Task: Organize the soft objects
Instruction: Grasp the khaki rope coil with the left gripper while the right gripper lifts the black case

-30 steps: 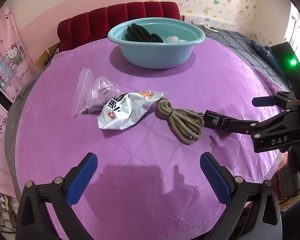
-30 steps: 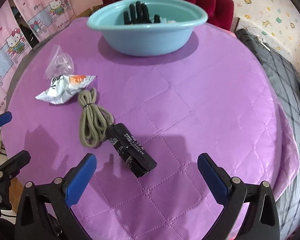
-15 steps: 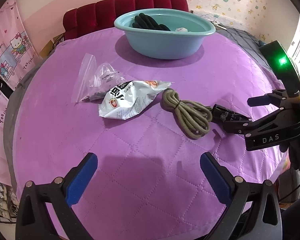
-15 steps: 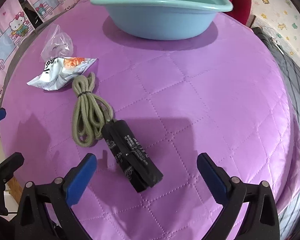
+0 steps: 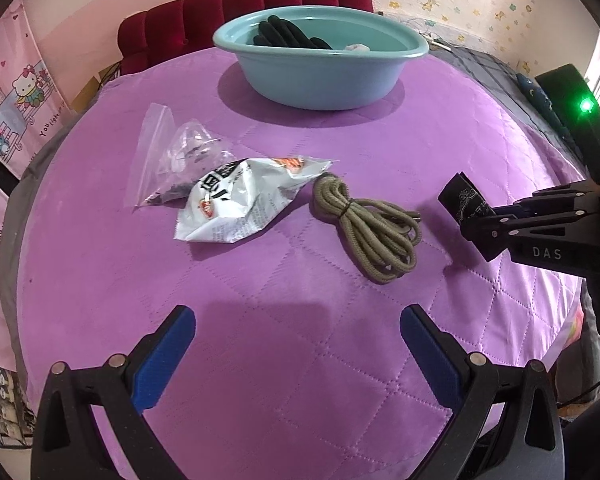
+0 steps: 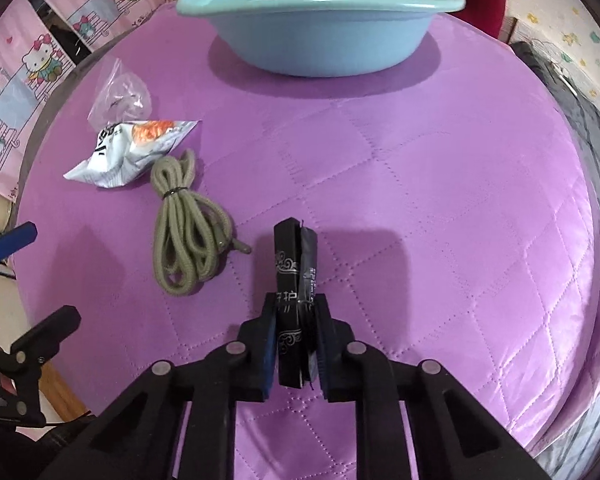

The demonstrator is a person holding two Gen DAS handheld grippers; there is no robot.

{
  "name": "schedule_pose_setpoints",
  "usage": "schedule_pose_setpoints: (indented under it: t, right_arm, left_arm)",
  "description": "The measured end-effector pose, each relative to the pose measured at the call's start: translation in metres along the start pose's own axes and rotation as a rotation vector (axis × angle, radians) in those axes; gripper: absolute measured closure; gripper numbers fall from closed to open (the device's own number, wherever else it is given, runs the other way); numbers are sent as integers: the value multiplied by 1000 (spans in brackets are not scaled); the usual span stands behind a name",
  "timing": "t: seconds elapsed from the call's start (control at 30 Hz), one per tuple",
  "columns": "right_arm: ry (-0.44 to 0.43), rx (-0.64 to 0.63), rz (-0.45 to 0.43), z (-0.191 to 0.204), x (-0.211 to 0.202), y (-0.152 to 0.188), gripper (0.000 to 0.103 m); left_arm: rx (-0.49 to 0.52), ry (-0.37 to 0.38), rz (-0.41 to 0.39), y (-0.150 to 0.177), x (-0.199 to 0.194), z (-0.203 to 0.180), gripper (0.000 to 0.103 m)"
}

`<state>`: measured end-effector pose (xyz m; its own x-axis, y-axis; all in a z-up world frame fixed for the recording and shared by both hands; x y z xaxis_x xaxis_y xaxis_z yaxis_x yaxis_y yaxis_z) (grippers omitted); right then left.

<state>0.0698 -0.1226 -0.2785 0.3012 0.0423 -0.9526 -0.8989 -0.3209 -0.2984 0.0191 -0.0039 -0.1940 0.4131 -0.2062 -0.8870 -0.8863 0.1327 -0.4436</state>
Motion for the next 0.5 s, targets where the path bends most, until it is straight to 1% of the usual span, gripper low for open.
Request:
schedule_pose_setpoints:
  t: [0.17, 0.27, 0.4, 0.5]
  right_arm:
    - [5, 14, -8, -8, -5, 5, 90]
    - [10, 27, -17, -15, -9, 6, 90]
    - [23, 36, -33, -26, -20, 10, 90]
    - [35, 39, -46, -30, -31, 6, 90]
  left_arm:
    - [12, 26, 5, -9, 9, -10, 0]
    - [22, 28, 10, -15, 17, -17, 0]
    - [11, 54, 14, -25, 29, -24, 0]
    - [8, 55, 17, -31, 36, -31, 0]
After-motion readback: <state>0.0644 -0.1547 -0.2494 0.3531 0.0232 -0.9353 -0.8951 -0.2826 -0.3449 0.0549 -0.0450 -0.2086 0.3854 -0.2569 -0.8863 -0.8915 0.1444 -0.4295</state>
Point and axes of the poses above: each gripper's, at about its wrist camera, not at the fingertips, and x roughly the way its jaws point, z to its left, y to its underside, the point moved 7 cm from there along x, roughly the way its jaws point, and after that the axes turned 8 degrees about y, right-handed, at the moved point
